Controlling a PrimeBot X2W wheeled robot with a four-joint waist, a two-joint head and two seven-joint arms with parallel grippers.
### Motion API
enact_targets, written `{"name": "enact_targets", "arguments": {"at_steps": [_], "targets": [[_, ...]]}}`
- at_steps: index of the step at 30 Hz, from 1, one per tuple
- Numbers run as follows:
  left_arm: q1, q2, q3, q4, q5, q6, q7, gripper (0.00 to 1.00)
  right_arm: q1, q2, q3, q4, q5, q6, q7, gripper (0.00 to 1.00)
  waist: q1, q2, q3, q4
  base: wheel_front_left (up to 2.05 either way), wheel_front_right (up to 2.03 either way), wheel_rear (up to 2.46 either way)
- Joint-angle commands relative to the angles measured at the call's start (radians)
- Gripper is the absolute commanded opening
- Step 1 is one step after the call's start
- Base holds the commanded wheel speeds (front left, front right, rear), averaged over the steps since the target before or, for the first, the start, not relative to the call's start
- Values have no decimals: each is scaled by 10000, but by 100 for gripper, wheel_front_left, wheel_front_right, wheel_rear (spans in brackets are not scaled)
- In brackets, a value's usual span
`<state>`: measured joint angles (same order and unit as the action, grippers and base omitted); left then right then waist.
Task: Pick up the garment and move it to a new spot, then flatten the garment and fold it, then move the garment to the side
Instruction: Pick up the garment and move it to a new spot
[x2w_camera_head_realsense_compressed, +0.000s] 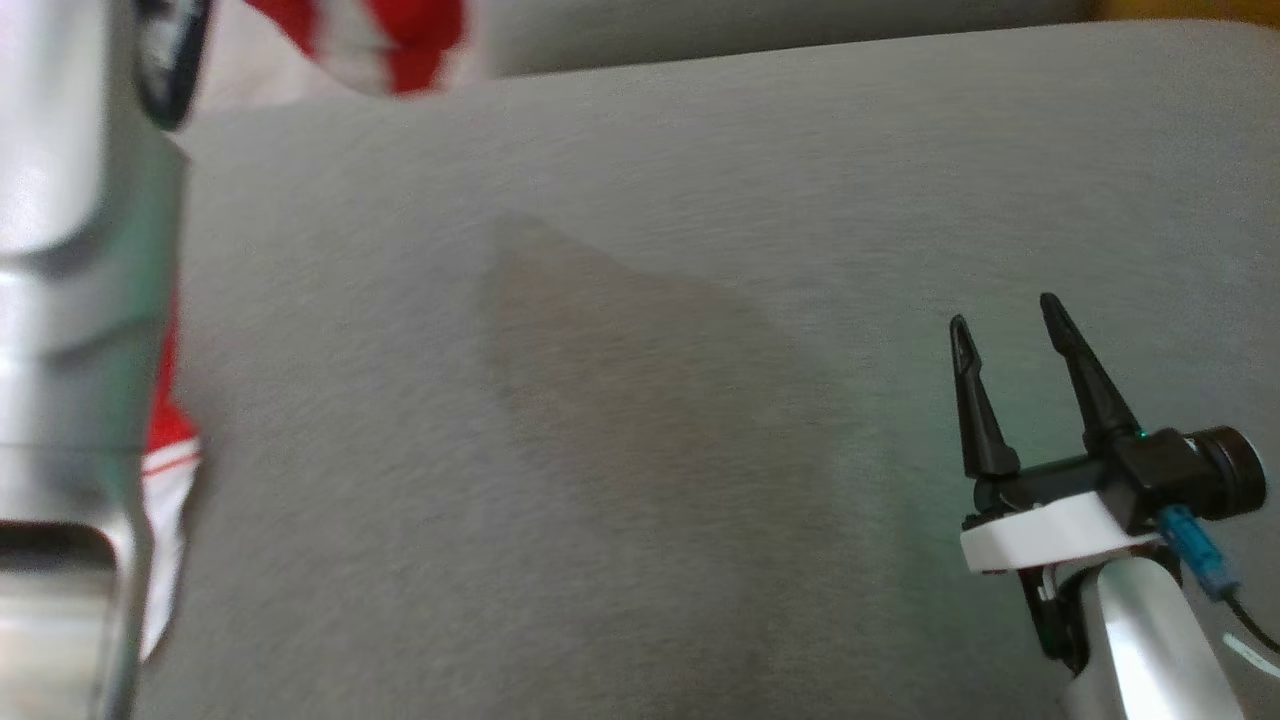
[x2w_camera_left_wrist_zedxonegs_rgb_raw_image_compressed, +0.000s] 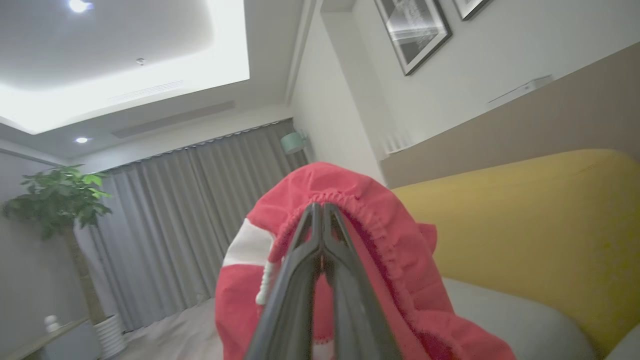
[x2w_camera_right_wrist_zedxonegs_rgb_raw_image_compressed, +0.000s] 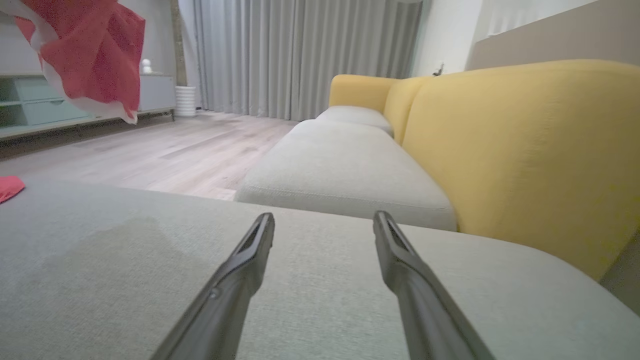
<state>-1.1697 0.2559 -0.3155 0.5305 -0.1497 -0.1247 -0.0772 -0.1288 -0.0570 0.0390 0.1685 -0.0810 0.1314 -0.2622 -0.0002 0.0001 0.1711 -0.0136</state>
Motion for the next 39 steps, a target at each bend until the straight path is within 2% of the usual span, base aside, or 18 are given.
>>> {"name": "enact_targets", "arguments": {"at_steps": [1, 5, 9, 13, 17, 18, 19, 23, 25, 29, 33, 39], "targets": [[-108, 247, 66, -566, -158, -43, 171, 0, -87, 61, 257, -434, 213, -7, 4, 100, 2, -1, -662, -1318, 0, 0, 0], [443, -149, -352, -1188, -595, -50, 538, 0, 0, 65, 377, -684, 503, -7, 4, 100, 2, -1, -710, -2200, 0, 0, 0], [1295, -816, -558, -1320, -1087, 25, 600, 0, 8, 66, 454, -848, 673, -7, 4, 100, 2, -1, -530, -2839, 0, 0, 0], [2685, -1295, -731, -854, -1416, 283, 305, 0, -66, 67, 559, -859, 930, -7, 4, 100, 2, -1, -180, -3295, 0, 0, 0], [4256, -1552, -826, 115, -1631, 654, -409, 0, -101, 67, 628, -769, 1143, -7, 4, 100, 2, -1, 174, -3366, 0, 0, 0], [4632, -1633, -824, 397, -1747, 711, -639, 80, -85, 67, 647, -698, 1183, -7, 4, 100, 2, -1, 222, -3326, 0, 0, 0], [4987, -1707, -837, 664, -1844, 765, -906, 100, -70, 67, 662, -618, 1207, -7, 4, 100, 2, -1, 253, -3265, 0, 0, 0], [6263, -1917, -1009, 1359, -2047, 912, -1667, 100, 52, 67, 596, -293, 1332, -7, 4, 100, 2, -1, 130, -2804, 0, 0, 0], [6925, -1971, -988, 1300, -2038, 1137, -1815, 100, 184, 67, 684, -220, 1437, -7, 4, 100, 2, -1, -66, -2455, 0, 0, 0], [8602, -2032, -297, -671, -1729, 1749, -1840, 100, 541, 67, 664, -140, 1464, -7, 4, 100, 2, -1, -505, -1647, 0, 0, 0], [10025, -2049, 13, -2200, -1550, 1925, -1842, 100, 830, 68, 710, -107, 1763, -7, 4, 100, 2, -1, -912, -1109, 0, 0, 0], [11917, -2054, 418, -4319, -1315, 2605, -1844, 100, 1580, 68, 449, -182, 1660, -7, 4, 100, 2, -1, -1809, -226, 0, 0, 0]]}}
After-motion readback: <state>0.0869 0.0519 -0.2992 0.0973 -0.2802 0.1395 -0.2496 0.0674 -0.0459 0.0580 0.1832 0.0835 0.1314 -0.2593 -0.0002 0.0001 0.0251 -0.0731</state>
